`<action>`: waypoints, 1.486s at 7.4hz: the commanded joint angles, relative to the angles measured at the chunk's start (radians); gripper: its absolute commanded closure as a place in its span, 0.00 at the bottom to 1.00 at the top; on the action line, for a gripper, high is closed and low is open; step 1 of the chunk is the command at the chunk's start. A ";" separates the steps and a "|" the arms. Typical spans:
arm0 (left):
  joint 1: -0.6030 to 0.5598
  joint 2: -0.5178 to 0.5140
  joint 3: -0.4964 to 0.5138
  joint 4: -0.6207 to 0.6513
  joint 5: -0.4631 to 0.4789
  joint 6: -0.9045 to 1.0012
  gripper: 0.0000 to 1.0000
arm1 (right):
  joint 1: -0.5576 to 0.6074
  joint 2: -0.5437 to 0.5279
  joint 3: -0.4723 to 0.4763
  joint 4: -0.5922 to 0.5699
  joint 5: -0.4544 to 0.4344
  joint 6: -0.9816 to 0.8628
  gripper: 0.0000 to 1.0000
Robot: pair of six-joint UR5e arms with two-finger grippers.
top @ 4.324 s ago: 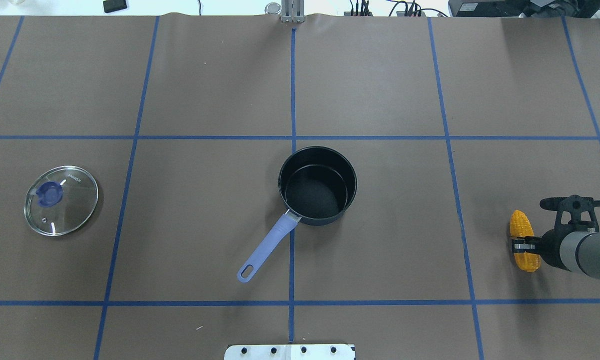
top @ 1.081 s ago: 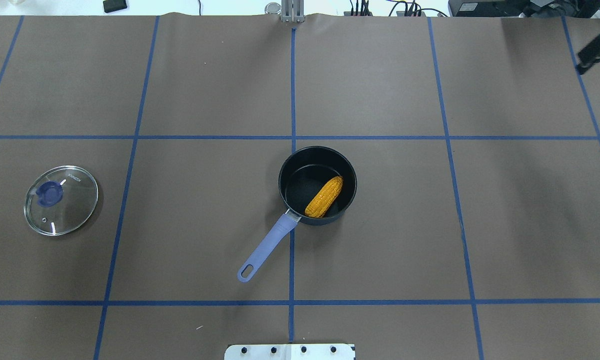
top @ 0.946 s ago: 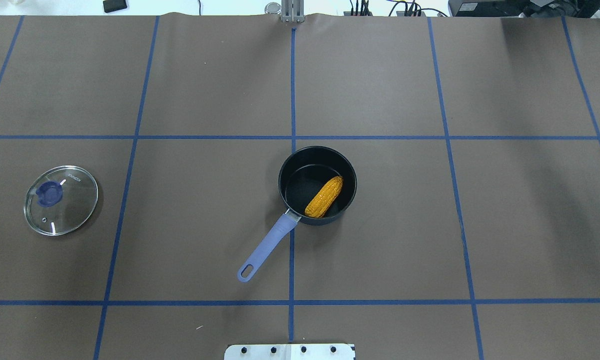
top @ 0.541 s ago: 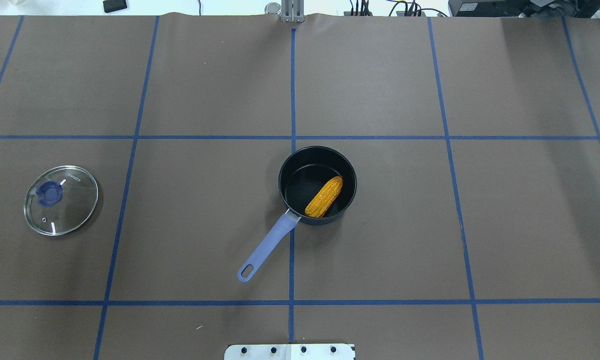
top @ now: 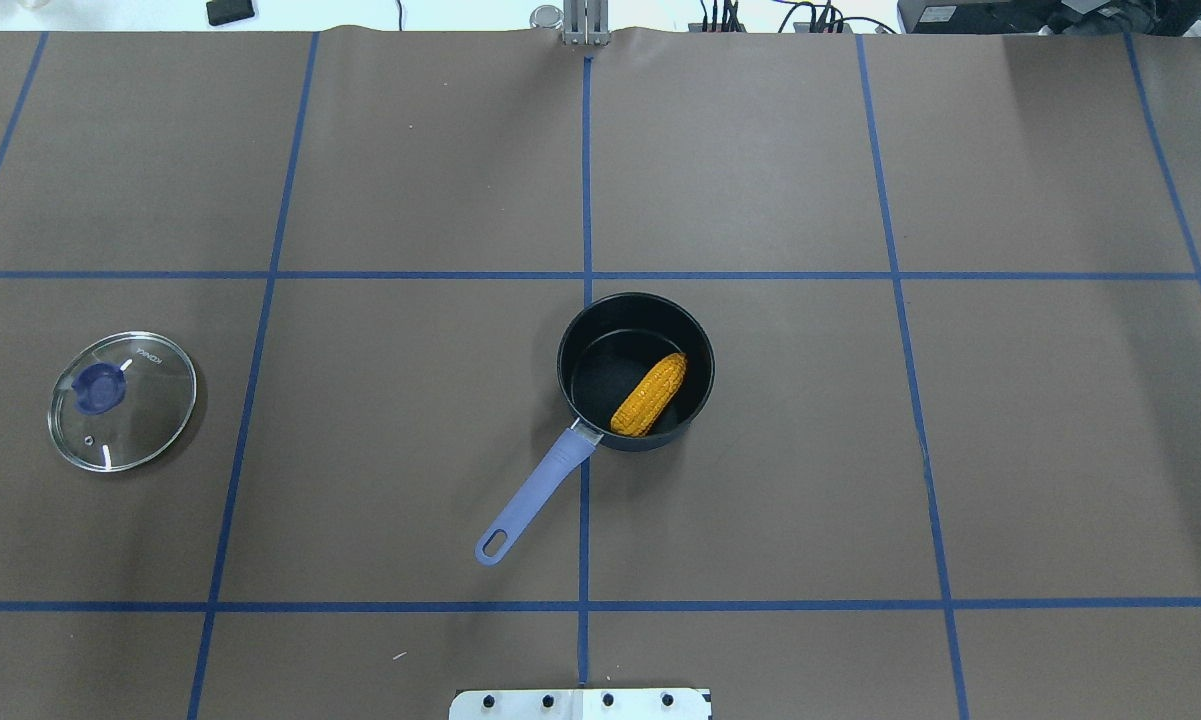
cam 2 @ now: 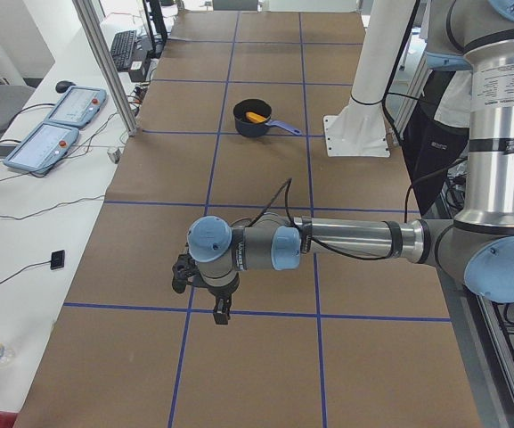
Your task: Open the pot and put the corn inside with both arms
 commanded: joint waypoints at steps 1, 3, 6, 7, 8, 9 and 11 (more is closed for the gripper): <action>0.000 0.010 -0.003 0.000 0.000 0.000 0.01 | -0.001 -0.004 0.004 0.001 0.006 -0.004 0.00; 0.000 0.021 -0.007 0.000 0.000 0.002 0.01 | -0.001 -0.016 0.032 0.021 -0.006 -0.009 0.00; -0.002 0.024 -0.009 0.001 0.000 0.000 0.01 | -0.012 -0.016 0.034 0.027 -0.009 -0.007 0.00; -0.003 0.033 -0.010 0.000 0.000 0.000 0.01 | -0.018 -0.019 0.032 0.027 -0.014 -0.004 0.00; -0.002 0.033 -0.018 0.000 0.000 0.000 0.01 | -0.021 -0.019 0.032 0.027 -0.014 -0.001 0.00; -0.002 0.035 -0.033 0.000 0.000 0.002 0.01 | -0.036 -0.018 0.032 0.027 -0.014 0.003 0.00; -0.002 0.033 -0.035 0.001 0.000 0.002 0.01 | -0.042 -0.018 0.031 0.027 -0.016 0.005 0.00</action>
